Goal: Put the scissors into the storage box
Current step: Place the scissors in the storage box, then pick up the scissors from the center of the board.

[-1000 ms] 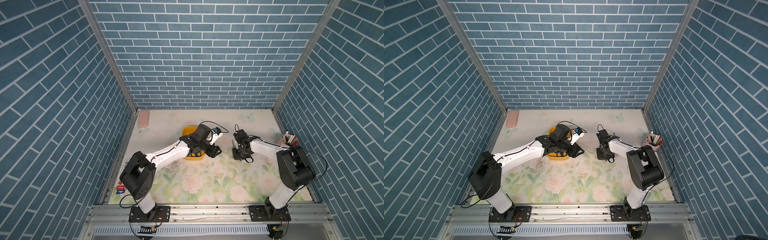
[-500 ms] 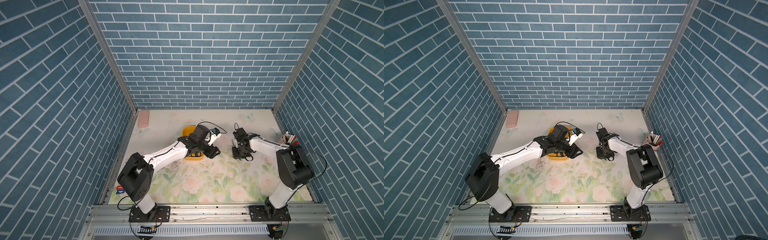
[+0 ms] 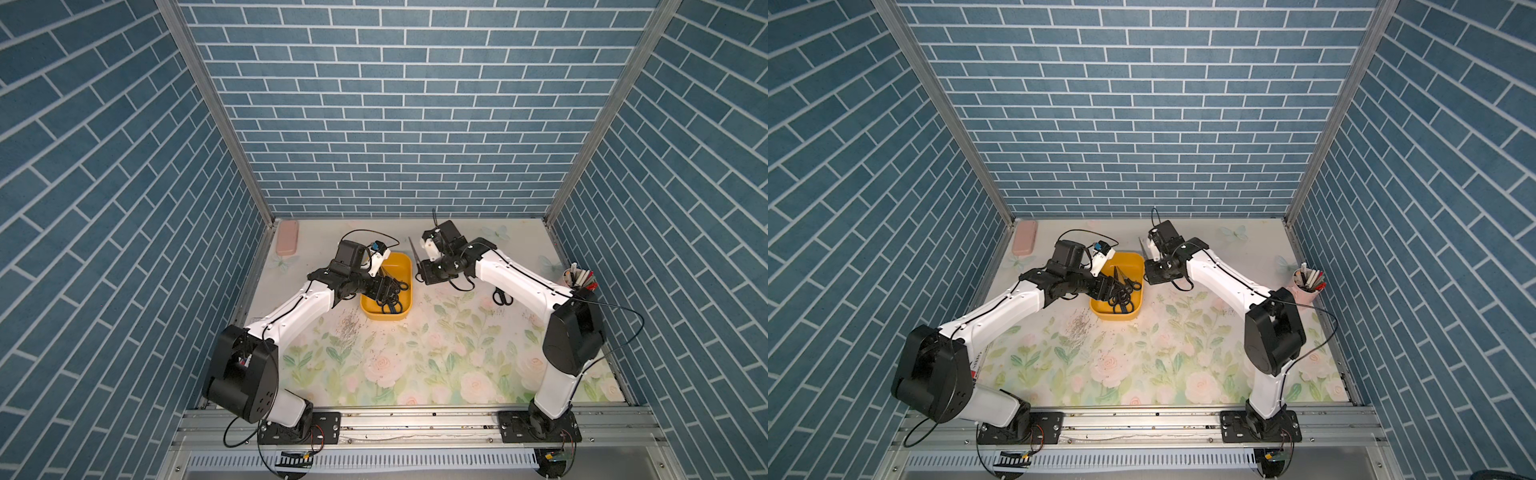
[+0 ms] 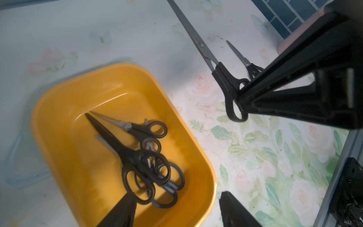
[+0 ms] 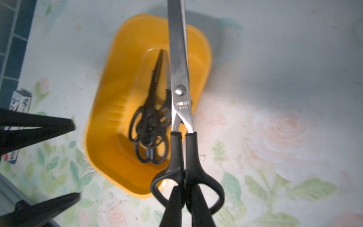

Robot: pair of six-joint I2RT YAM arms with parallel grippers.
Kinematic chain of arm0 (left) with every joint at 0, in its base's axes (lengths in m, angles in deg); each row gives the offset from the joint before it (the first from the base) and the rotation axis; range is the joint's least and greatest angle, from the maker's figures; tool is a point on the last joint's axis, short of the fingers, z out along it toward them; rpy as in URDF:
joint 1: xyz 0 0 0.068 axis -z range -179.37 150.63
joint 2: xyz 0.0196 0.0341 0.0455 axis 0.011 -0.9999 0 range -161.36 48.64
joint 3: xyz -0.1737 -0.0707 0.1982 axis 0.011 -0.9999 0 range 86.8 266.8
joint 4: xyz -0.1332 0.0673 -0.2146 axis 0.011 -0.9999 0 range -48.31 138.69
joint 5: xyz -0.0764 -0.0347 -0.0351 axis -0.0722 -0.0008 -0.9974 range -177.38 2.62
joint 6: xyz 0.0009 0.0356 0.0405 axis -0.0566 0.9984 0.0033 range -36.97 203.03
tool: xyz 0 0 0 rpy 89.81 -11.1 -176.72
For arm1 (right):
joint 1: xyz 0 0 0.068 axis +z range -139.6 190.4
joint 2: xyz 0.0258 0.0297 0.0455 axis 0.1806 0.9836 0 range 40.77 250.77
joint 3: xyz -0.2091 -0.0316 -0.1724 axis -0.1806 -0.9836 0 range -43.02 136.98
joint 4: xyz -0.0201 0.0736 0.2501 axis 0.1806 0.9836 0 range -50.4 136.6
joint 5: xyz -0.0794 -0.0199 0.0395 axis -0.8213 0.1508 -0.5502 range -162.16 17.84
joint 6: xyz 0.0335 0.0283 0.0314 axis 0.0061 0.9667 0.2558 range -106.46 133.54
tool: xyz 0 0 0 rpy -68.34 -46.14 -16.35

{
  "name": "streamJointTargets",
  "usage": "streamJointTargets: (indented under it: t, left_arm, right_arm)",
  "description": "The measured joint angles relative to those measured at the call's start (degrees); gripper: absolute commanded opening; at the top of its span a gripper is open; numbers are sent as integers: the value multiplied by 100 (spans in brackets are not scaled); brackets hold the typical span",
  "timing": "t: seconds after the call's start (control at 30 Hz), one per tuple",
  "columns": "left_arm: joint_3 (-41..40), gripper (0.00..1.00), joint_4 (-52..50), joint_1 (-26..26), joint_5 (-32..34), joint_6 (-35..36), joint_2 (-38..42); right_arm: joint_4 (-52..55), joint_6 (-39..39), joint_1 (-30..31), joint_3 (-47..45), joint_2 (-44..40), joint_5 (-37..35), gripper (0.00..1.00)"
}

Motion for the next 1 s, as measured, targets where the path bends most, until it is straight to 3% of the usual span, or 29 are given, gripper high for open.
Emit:
streamJointTargets:
  t: [0.2, 0.37, 0.43, 0.53, 0.57, 0.83, 0.9, 1.0]
  left_arm:
    - [-111, 74, -153, -107, 120, -79, 223]
    - [-186, 74, -221, -173, 315, -107, 490]
    - [-188, 74, -232, -199, 385, -120, 518]
    - [-188, 74, -234, -210, 424, -129, 520]
    - [-188, 74, -234, -210, 422, -129, 520]
    - [-168, 73, -142, -214, -33, -175, 525]
    - [-138, 74, 20, -138, -286, -240, 525]
    - [87, 75, 260, 372, -560, -256, 426]
  right_arm:
    - [-31, 310, 544, 599, 1043, 136, 0]
    - [-35, 680, 778, 599, 1381, 122, 0]
    - [-37, 748, 811, 603, 1386, 109, 26]
    - [-52, 807, 824, 673, 1384, 50, 54]
    - [-85, 837, 824, 686, 1368, 17, 58]
    - [-66, 717, 684, 649, 844, -562, 60]
    - [-142, 605, 455, 175, 254, -704, 60]
    - [-223, 267, -411, -772, -719, -835, 57]
